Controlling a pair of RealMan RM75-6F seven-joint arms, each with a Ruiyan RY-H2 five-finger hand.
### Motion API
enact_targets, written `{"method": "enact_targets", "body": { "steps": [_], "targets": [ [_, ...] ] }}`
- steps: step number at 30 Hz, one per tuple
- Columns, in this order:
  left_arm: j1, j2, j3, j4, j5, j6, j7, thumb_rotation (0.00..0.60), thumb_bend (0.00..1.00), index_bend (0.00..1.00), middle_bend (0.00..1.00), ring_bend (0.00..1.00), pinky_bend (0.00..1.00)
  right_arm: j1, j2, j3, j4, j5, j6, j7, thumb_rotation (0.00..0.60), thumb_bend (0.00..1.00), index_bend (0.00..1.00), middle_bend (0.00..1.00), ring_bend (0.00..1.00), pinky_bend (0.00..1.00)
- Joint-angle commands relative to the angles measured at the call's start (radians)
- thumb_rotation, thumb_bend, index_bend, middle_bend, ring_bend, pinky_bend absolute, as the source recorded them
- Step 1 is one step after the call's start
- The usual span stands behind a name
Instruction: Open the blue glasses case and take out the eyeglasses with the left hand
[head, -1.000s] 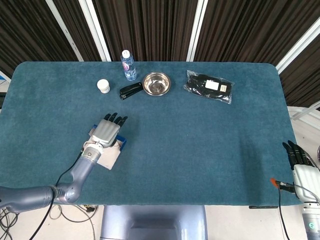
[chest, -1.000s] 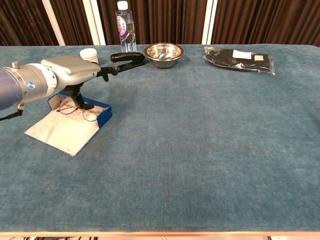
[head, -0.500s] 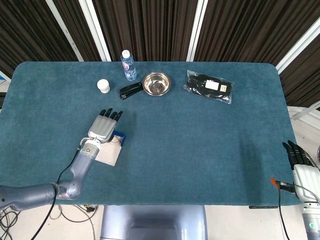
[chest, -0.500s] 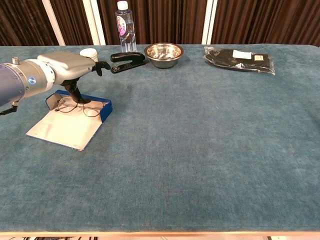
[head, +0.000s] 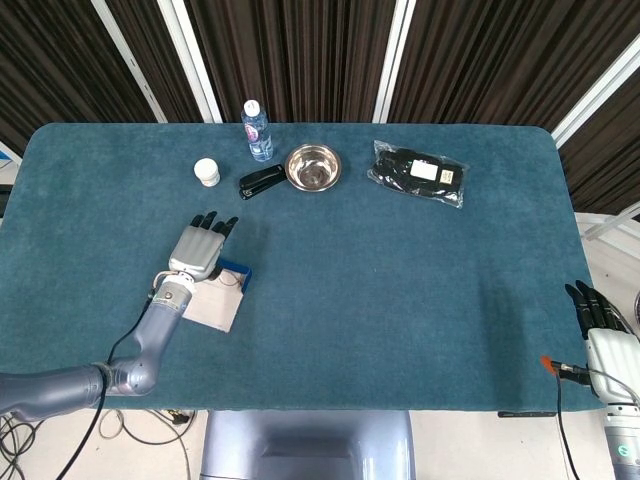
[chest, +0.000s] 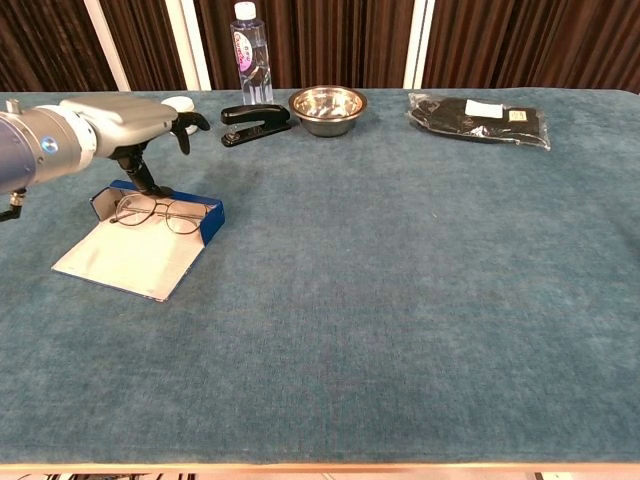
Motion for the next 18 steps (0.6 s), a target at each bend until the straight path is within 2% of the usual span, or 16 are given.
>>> {"method": "enact_targets", "body": {
  "steps": [1, 7, 18],
  "targets": [
    [0.003, 0.020, -0.004, -0.015, 0.010, -0.016, -0.019, 0.600, 0.24, 0.08, 0.32, 0.04, 0.13, 0.000, 0.000, 0.000, 0.001, 0.000, 0.000, 0.001, 0.600, 0.14, 0.00, 0.00, 0.00, 0.24],
    [0.007, 0.038, 0.017, -0.015, 0.042, -0.033, -0.028, 0.600, 0.24, 0.08, 0.34, 0.05, 0.13, 0.001, 0.000, 0.001, -0.001, 0.001, -0.001, 0.000, 0.600, 0.14, 0.00, 0.00, 0.00, 0.24],
    [0.008, -0.002, 0.034, 0.047, 0.107, -0.038, -0.053, 0.600, 0.24, 0.08, 0.41, 0.07, 0.13, 0.001, 0.000, 0.002, -0.002, 0.005, -0.003, 0.001, 0.600, 0.14, 0.00, 0.00, 0.00, 0.24]
  ]
}}
